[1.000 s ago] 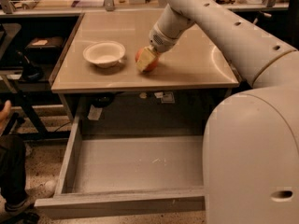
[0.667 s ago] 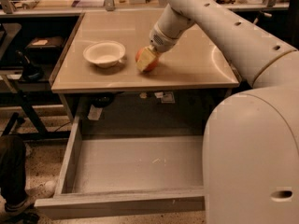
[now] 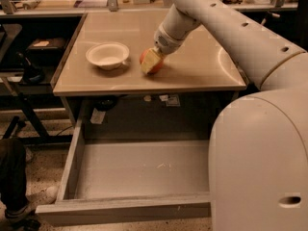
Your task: Pick apple from top drawer and place on counter
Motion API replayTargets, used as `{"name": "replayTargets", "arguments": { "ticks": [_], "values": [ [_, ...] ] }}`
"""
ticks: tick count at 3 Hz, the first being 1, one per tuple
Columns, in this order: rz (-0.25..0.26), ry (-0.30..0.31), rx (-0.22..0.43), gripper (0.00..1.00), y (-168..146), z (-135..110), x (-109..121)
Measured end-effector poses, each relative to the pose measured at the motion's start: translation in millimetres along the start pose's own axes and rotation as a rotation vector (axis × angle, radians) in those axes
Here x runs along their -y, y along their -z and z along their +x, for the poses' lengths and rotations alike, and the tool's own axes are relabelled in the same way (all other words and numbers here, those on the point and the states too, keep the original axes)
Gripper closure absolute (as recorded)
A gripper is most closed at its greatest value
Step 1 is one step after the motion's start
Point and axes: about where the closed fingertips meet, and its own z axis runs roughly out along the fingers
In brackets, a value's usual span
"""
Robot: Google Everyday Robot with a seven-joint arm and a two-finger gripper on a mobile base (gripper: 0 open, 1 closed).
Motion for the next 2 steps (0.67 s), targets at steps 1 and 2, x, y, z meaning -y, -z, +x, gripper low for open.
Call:
{"name": "replayTargets", "arguments": {
  "ticks": [1,2],
  "values": [
    [0.0,0.0,0.0,0.12,0.0,0.0,0.0],
    [0.0,0.0,0.0,0.0,-0.1,0.0,0.0]
  ]
}}
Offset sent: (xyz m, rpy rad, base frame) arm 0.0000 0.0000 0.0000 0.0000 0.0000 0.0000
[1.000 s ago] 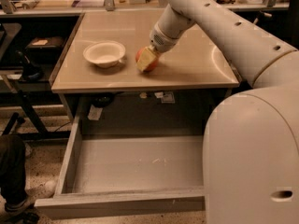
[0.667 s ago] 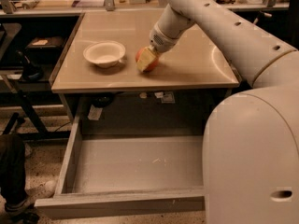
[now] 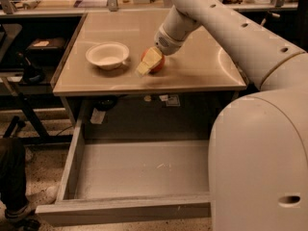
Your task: Pick apple from top drawer and place on counter
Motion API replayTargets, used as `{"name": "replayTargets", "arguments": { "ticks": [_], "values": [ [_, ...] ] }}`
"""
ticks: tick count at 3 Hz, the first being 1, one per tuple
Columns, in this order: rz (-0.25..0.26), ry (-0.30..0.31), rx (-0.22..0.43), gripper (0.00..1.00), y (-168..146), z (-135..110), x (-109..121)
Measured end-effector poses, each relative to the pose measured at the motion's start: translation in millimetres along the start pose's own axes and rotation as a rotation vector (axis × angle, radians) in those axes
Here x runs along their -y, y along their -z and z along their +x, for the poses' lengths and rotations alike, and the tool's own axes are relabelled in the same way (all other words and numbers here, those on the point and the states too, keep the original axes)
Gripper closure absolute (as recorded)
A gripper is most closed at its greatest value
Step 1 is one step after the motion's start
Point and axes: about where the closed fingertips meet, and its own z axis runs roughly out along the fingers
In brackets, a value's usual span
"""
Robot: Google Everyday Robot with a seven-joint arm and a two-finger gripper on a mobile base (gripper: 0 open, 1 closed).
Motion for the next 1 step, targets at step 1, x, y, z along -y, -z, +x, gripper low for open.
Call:
{"name": "replayTargets", "arguments": {
  "ticks": [1],
  "values": [
    [0.0,0.0,0.0,0.0,0.0,0.0,0.0]
  ]
}}
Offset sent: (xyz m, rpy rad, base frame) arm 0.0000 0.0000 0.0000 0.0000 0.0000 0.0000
